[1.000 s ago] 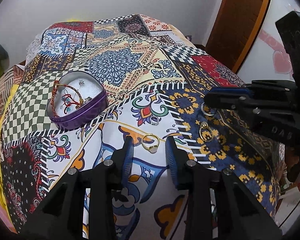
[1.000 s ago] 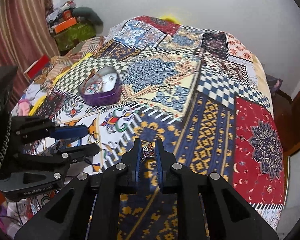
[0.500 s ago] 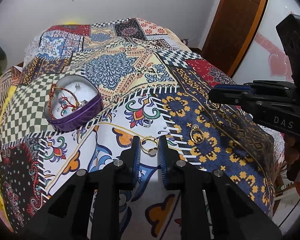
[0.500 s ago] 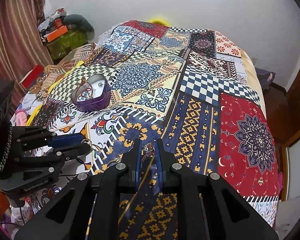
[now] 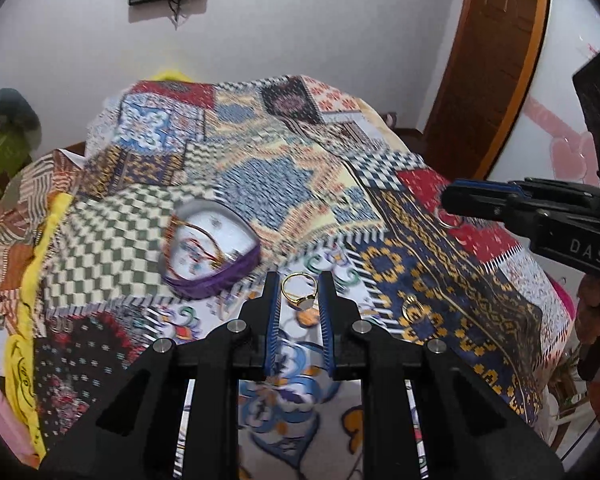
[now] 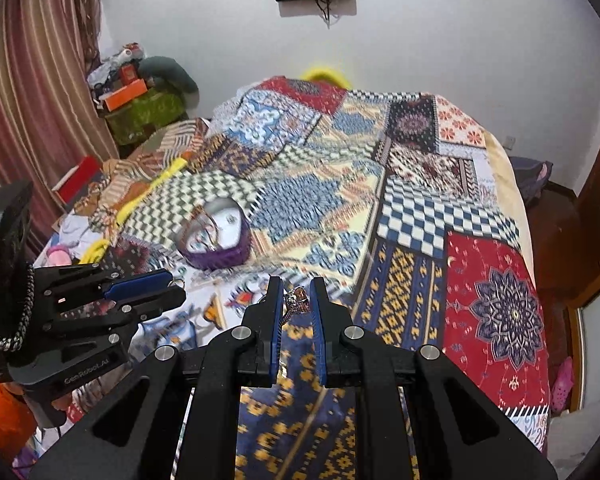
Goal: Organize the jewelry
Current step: 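Grasp another ring with the right tool while the left tool reaches toward a gold ring, then carry the ring in the right tool and the gold ring in the left tool into the tin, then move the right tool back to a gold ring on the quilt, then close the right tool on the gold ring and lift it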
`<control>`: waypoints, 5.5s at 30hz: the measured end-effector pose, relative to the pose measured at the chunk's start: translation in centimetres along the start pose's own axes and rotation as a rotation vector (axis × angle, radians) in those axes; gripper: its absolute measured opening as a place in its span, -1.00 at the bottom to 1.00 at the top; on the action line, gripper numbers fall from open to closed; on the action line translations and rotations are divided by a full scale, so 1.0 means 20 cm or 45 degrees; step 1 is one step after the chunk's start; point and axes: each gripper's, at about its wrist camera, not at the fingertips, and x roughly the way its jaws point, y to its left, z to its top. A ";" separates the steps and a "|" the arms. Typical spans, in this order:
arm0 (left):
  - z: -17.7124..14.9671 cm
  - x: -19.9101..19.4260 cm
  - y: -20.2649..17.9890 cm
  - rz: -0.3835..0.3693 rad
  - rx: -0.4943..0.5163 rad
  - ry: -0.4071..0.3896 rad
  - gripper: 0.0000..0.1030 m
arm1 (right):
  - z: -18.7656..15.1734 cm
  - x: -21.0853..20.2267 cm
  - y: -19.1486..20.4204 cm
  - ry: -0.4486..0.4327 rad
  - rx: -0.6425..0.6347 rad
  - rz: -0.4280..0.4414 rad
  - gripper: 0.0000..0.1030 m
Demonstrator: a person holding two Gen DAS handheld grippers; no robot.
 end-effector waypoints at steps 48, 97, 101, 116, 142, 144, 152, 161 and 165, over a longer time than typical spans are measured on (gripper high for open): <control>0.10 0.30 0.51 0.074 -0.157 0.069 -0.66 | 0.29 0.66 0.31 0.287 -0.112 0.165 -0.77; 0.14 -0.11 0.39 0.118 -0.121 -0.048 -0.32 | 0.26 0.21 0.35 0.059 -0.174 0.018 -0.31; 0.13 -0.14 0.34 0.110 -0.106 -0.037 -0.32 | 0.22 0.15 0.32 0.045 -0.150 0.016 -0.31; -0.05 -0.05 0.06 0.020 -0.033 0.110 -0.30 | -0.09 0.07 0.11 0.139 -0.009 -0.042 -0.31; -0.16 0.19 -0.06 -0.094 0.022 0.230 -0.31 | -0.32 0.25 0.18 0.209 -0.240 -0.127 -0.67; -0.15 0.21 -0.06 -0.107 0.017 0.233 -0.31 | -0.32 0.25 0.18 0.200 -0.256 -0.134 -0.68; -0.10 0.29 -0.09 -0.125 0.031 0.233 -0.45 | -0.28 0.23 0.05 0.193 -0.102 -0.059 -0.89; -0.06 0.36 -0.12 -0.099 0.064 0.212 -0.49 | -0.28 0.21 -0.06 0.203 -0.013 -0.015 -0.89; -0.06 0.38 -0.13 -0.101 0.068 0.210 -0.58 | -0.27 0.21 -0.10 0.228 0.037 0.038 -0.81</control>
